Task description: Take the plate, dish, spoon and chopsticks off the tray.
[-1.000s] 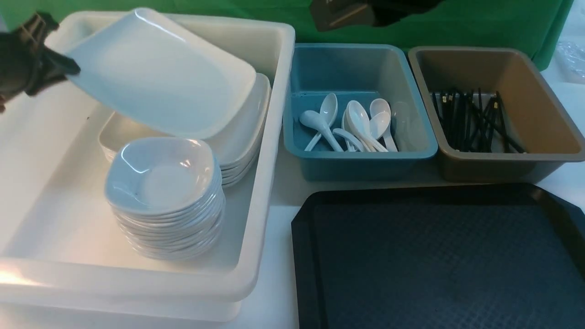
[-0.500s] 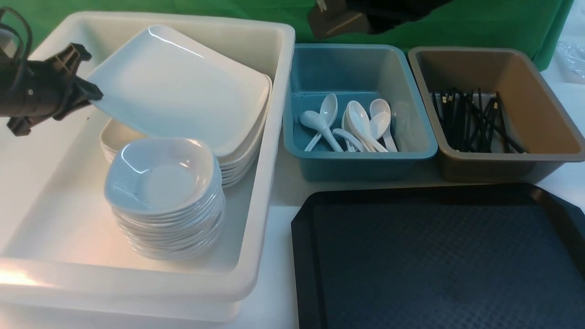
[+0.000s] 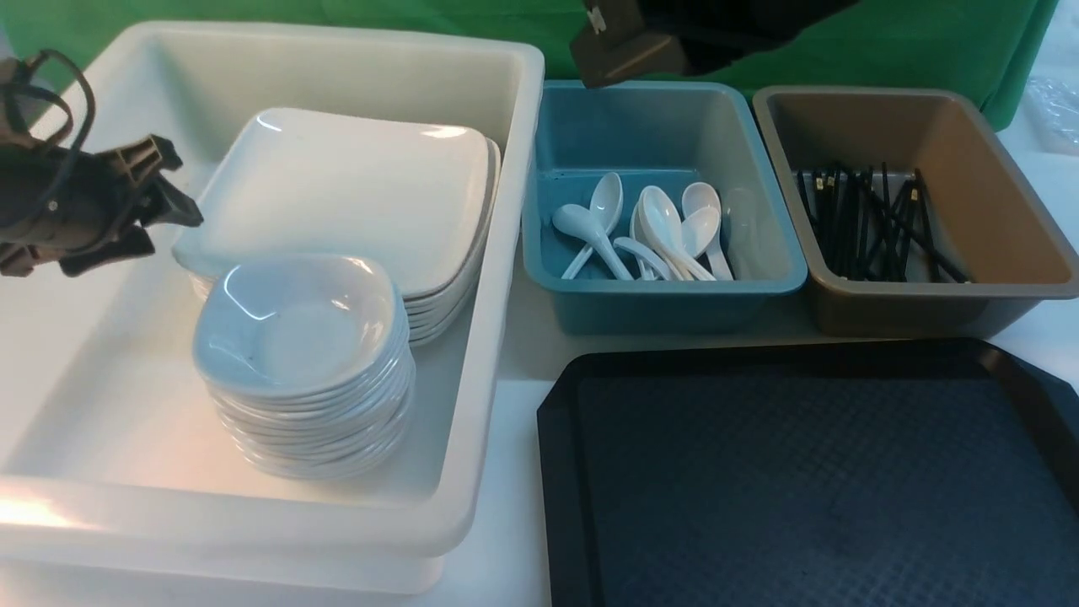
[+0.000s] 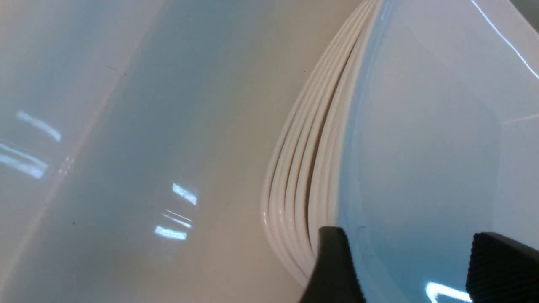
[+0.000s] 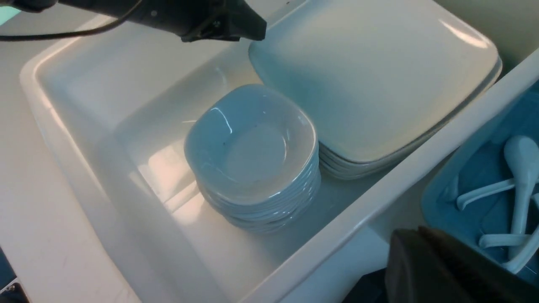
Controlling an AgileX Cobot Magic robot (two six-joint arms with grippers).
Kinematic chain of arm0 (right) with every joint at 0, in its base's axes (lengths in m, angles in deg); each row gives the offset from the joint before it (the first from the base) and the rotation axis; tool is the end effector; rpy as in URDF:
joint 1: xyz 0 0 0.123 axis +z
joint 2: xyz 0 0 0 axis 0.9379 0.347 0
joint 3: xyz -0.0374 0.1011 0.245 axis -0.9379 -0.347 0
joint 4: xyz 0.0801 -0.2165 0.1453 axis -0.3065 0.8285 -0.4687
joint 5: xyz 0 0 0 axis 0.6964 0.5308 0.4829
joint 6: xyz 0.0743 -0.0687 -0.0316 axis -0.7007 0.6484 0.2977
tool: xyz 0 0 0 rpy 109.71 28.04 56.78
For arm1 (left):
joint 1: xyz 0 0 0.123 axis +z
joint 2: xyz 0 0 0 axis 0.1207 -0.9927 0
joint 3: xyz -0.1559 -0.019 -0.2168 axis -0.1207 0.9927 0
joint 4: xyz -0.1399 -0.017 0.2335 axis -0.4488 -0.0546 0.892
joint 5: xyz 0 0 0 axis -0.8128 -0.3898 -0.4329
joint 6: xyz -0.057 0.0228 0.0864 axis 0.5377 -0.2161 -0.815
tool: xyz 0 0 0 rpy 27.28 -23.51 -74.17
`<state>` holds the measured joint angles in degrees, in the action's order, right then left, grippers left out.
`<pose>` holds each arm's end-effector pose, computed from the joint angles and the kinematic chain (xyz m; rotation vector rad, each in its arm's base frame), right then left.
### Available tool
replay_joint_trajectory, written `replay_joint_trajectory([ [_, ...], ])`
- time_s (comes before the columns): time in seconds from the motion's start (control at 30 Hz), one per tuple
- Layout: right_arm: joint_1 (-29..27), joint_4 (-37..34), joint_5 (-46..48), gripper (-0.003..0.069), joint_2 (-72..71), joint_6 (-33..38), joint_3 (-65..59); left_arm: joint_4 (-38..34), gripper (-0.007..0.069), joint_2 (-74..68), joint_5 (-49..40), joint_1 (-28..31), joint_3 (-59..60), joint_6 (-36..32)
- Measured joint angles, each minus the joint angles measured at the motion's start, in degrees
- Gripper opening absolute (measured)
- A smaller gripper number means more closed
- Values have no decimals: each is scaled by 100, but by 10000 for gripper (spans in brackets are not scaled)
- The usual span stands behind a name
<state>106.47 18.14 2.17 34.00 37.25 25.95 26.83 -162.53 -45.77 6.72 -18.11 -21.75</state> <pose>0.2933 0.2471 0.4406 -0.7833 2.0630 0.6112 0.3986 0.0587 0.1949 -0.5151 2.3411 -0.4727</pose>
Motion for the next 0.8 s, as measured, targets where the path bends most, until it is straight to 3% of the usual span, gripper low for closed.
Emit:
replay_joint_trajectory([
  [0.13,0,-6,93,27,0,-13,6,307,498,160,183,-5,0,0],
  [0.27,0,-6,165,27,0,-43,11,408,490,520,169,-12,0,-26],
  [0.37,0,-6,164,27,6,-76,12,411,417,845,-60,-86,0,-170],
  [0.5,57,0,167,27,118,-189,66,469,129,1556,-623,-543,0,-808],
  [0.57,132,0,168,27,194,-148,109,474,46,1980,-881,-994,0,-997],
  [0.6,139,-7,168,27,191,-148,109,474,42,1981,-907,-1040,0,-1009],
  [0.8,227,230,188,27,-19,-37,314,567,2,3175,-1485,-2570,2,-1070],
])
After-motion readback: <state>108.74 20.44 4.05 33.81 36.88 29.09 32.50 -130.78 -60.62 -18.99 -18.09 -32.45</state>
